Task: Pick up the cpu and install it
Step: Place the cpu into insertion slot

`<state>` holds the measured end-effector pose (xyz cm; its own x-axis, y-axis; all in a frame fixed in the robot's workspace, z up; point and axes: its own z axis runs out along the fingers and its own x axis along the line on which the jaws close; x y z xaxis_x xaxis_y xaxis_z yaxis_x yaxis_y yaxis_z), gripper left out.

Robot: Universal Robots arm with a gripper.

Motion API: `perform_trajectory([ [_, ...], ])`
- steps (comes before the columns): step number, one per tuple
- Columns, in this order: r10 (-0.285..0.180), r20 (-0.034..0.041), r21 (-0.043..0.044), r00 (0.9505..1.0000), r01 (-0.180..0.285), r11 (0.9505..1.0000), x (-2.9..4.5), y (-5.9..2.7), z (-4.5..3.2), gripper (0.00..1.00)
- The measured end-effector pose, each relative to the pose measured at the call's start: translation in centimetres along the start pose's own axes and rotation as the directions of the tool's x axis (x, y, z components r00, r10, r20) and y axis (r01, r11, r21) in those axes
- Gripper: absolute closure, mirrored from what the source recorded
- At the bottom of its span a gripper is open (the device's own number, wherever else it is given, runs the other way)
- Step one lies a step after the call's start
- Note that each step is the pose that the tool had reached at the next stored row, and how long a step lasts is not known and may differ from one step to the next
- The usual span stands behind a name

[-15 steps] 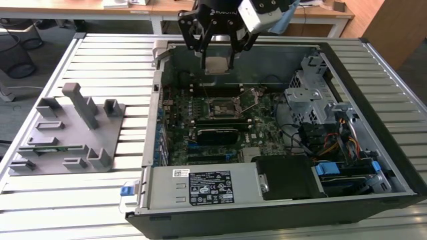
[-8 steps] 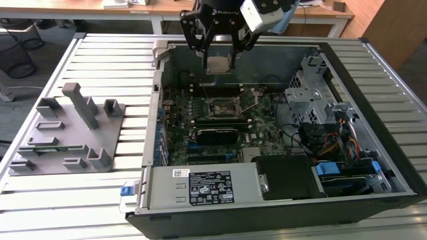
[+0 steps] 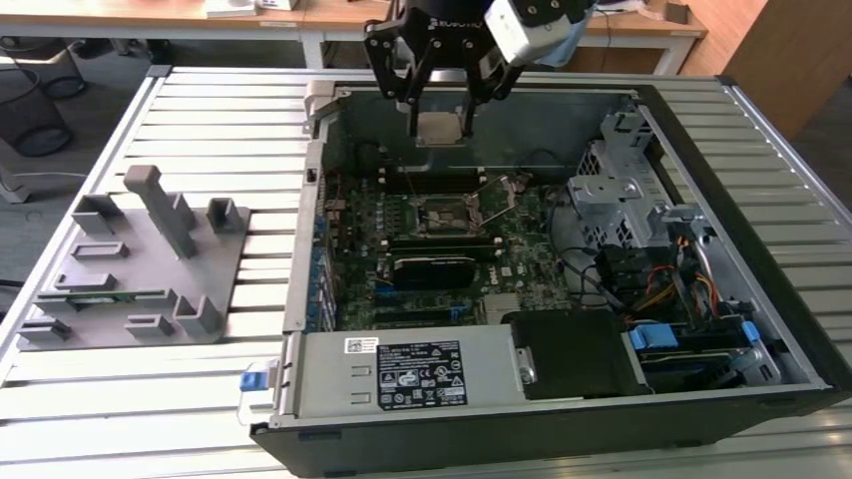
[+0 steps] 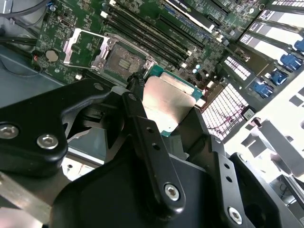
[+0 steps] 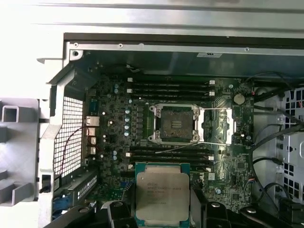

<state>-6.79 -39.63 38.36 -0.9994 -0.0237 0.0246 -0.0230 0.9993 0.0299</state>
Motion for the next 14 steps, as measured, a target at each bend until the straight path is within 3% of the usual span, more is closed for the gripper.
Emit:
perform_trajectory([
  [9,0.019,0.0003,0.0143,0.9998,-0.019,0.9997,-0.58,0.0,0.02,0.46],
  [14,0.043,0.001,0.0159,0.9991,-0.043,0.9989,-0.6,0.01,0.03,0.46],
])
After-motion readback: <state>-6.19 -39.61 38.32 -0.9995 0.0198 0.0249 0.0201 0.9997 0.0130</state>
